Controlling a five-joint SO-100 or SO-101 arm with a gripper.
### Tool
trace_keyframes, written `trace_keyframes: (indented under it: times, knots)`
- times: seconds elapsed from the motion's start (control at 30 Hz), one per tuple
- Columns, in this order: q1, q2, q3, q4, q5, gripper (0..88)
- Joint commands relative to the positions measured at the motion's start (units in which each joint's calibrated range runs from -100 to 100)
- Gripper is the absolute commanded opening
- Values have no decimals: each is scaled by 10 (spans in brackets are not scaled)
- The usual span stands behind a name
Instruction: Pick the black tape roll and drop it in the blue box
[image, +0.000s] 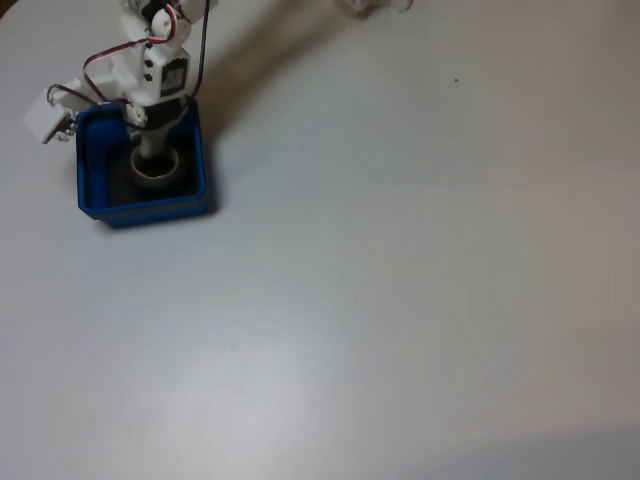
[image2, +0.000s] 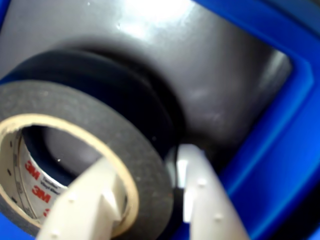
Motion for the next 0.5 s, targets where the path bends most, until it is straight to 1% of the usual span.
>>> trace_keyframes:
  times: [0.0,0.17,0.37,0.47]
  knots:
    - [-16,1,-39,-10,2,20]
    - [-24,9,-40,-10,2,29]
    - [-25,7,-40,-11,2,99]
    - [-25,6,-41,-16,2,104]
